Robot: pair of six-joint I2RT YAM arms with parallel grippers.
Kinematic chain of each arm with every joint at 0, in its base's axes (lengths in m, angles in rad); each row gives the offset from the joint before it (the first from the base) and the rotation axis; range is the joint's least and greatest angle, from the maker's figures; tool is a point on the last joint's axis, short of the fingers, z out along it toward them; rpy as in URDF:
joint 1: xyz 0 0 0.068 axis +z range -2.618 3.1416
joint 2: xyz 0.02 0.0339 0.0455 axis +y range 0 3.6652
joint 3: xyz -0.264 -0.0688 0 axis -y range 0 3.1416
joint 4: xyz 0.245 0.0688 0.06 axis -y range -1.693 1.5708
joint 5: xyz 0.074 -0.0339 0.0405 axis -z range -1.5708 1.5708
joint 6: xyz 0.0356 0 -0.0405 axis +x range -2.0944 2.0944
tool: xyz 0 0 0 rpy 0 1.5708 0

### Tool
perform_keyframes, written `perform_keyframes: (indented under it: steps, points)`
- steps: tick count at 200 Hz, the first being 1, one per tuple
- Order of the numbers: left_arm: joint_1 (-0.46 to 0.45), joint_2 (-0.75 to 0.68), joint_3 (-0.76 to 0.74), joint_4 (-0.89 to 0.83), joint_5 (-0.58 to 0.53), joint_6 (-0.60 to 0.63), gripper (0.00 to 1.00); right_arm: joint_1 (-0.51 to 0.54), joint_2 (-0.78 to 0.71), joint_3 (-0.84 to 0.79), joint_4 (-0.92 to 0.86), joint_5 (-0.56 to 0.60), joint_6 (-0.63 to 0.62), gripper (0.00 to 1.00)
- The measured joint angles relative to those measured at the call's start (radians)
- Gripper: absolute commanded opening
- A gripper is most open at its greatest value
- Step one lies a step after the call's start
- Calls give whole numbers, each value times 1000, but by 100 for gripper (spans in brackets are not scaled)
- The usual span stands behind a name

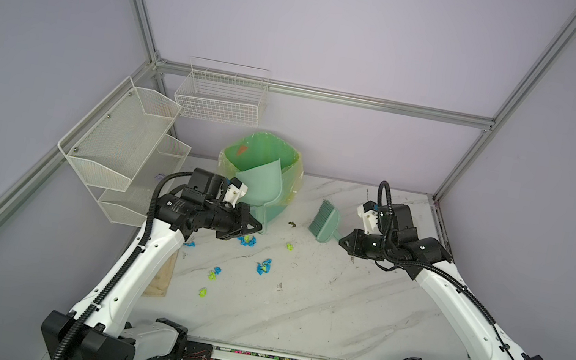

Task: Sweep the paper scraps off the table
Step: 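Lower the empty dustpan with the left gripper while the right brings the brush over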

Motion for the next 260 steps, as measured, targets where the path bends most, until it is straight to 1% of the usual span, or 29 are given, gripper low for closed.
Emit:
perform_keyframes:
  steps: [28,59,82,107,134,169,217,260]
  points:
    - [0,-52,0,-106,-84,52,0,0,-2,-22,25,-37,3,0]
    - [-5,-109,0,-168,-138,63,0,0,1,-26,53,-79,2,0]
    - [-5,-121,0,-211,-190,68,0,0,12,-29,81,-106,3,0]
    - [-5,-114,-2,-243,-243,69,0,0,14,-70,138,-140,26,0]
    - [-5,-103,-6,-259,-299,66,0,0,24,-115,181,-175,60,0]
    - [-5,-93,-42,-261,-360,50,0,17,42,-144,224,-192,95,0]
    - [-5,-76,-87,-257,-420,24,0,79,74,-155,279,-204,135,0]
    - [-5,-42,-114,-242,-458,15,0,138,148,-155,342,-203,190,0]
